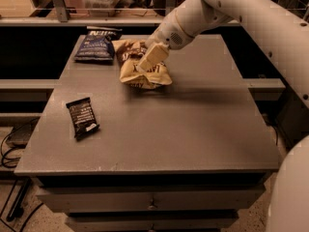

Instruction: Move brown chip bag near blue chip bag

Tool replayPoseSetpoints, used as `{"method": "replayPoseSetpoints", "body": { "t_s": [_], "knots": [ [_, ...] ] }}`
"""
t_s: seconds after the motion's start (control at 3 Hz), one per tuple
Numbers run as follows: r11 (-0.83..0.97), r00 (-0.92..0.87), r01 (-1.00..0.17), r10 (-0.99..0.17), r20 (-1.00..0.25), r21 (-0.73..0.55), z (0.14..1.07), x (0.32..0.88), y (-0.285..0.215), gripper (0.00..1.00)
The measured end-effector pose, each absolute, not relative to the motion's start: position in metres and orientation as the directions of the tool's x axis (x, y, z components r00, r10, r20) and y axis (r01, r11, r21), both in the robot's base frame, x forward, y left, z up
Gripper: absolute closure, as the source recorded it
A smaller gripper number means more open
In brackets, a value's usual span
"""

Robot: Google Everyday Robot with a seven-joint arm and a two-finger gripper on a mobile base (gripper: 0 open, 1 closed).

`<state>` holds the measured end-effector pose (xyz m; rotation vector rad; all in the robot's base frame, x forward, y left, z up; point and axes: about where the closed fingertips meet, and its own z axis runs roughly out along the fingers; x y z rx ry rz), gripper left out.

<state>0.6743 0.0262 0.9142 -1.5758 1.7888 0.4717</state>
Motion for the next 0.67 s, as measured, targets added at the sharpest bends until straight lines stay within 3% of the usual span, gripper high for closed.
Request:
{"method": "replayPoseSetpoints", "body": {
  "t_s": [0.67],
  "knots": [
    [0.192, -0.018, -0.966, -0.712, -0.702, -0.17, 0.9131, 0.6742, 0.0276, 0.0]
  ]
}}
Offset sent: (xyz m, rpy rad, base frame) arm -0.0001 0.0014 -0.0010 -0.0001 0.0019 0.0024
